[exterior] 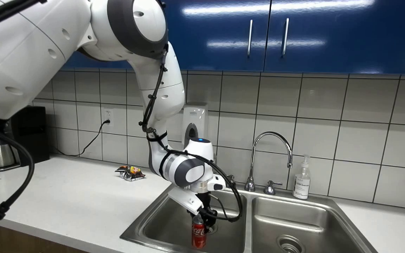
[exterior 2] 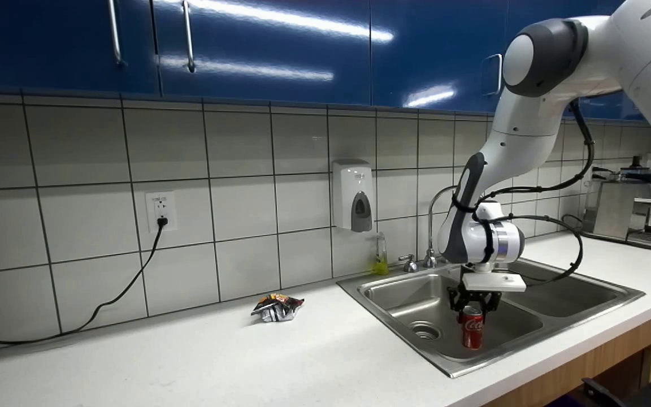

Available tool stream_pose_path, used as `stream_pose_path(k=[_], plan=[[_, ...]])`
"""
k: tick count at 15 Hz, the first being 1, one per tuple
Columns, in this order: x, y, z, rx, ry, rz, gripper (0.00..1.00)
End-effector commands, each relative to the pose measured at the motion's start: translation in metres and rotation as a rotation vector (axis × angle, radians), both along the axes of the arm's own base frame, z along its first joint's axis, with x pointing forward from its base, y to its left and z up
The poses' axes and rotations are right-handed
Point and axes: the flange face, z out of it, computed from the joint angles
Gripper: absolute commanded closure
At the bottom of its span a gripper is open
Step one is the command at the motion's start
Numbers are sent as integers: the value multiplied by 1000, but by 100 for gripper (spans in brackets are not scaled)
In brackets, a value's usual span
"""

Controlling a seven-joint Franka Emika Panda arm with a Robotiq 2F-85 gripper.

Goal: Put the can in the left sink

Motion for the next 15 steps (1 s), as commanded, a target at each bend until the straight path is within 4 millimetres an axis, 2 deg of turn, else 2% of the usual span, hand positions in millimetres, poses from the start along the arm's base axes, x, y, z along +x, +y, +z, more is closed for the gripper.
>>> stream_pose_path(k=[1,11,15], plan=[[7,-4,-8,0,-29,24,62],[13,0,-38,2,-20,38,62],[15,0,-43,1,-17,39,62]])
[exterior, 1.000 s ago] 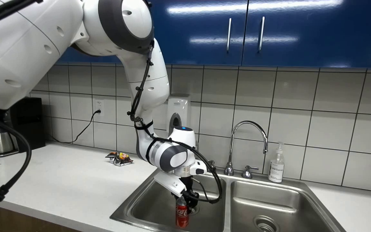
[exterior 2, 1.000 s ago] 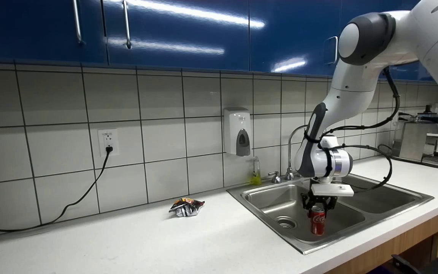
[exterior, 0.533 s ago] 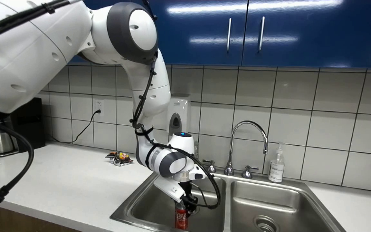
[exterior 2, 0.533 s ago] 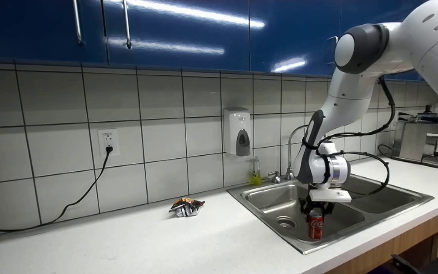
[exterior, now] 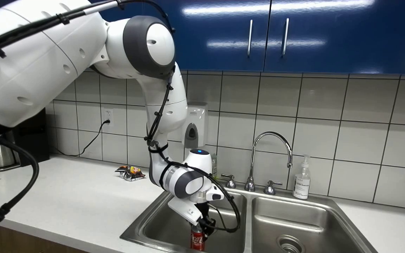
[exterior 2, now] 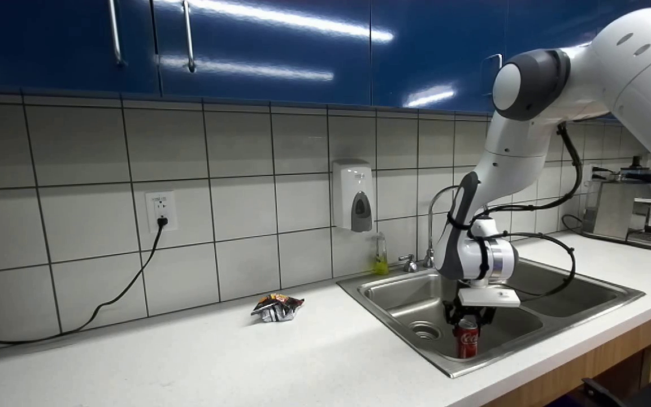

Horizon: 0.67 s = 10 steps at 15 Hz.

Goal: Put the can in the left sink

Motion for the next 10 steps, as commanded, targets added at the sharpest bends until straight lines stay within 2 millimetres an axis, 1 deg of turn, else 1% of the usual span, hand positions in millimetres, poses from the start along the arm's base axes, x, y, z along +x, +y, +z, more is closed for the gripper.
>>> stream_pose_path(k=[1,2,3,4,5,7,10], plan=[[6,-5,0,-3,-21,22,62],[7,-5,-1,-5,-21,22,62],[7,-5,-1,-6,-20,20,55],[7,-6,-1,-8,-19,21,12],[7,-6,-1,-7,-18,21,11],[6,-6,0,-9,-17,22,1],[6,-6,5,-8,-20,21,0]])
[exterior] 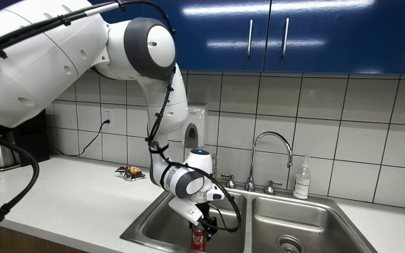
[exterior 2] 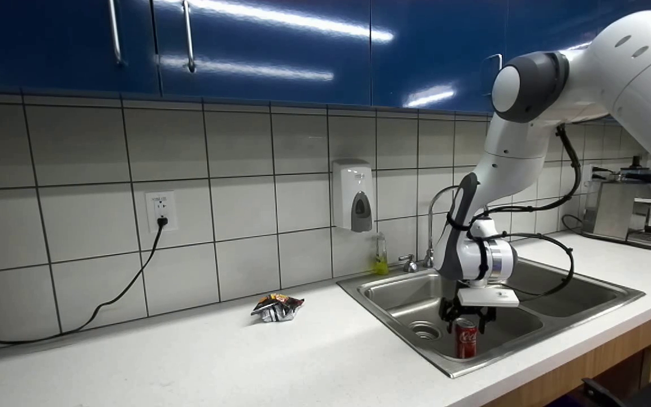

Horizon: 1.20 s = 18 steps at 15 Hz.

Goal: Put the can in the left sink

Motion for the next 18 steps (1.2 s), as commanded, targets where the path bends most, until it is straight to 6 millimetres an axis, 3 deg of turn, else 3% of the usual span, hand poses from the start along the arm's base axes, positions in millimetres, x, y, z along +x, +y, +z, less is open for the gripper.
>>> stream_pose_path(k=[1,7,18], plan=[[2,-4,8,-6,-16,20,0],[9,-2,37,-17,-47,30,0],[21,12,113,-34,-124,64,0]])
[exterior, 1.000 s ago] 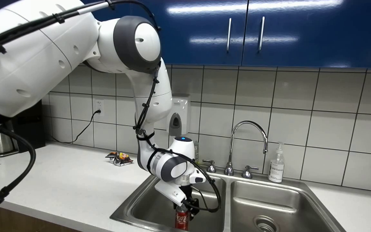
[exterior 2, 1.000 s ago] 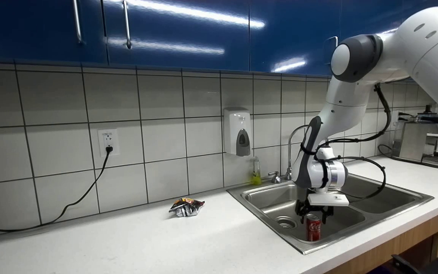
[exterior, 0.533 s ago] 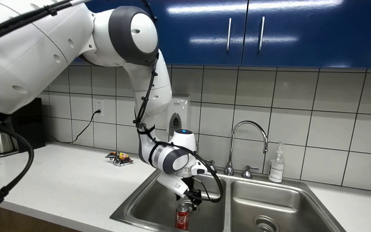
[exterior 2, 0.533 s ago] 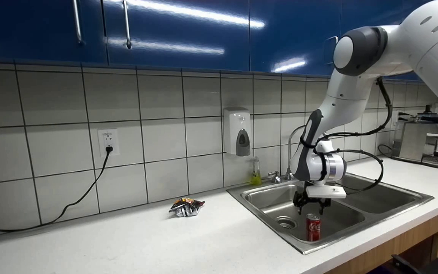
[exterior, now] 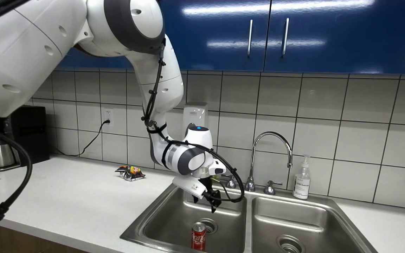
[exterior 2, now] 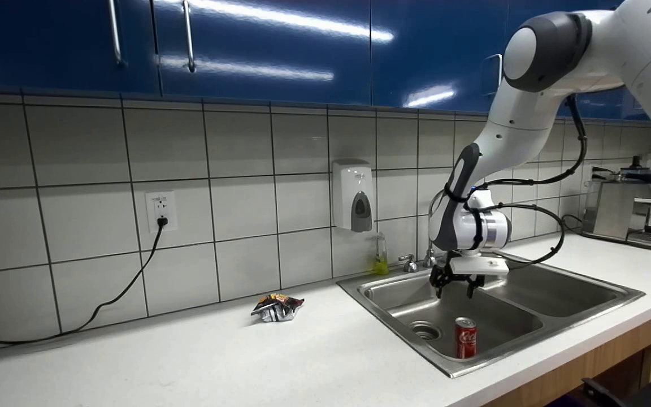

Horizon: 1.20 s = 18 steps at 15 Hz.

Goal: Put the can in the left sink

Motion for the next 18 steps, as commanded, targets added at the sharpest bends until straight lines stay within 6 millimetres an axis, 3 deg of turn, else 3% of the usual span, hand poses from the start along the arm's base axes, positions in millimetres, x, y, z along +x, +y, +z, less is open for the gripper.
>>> stream_pose_path(k=[1,8,18], plan=[[-7,11,36,5,-1,36,0],[-28,31,76,51,94,139,0],[-89,69,130,113,241,307,0]])
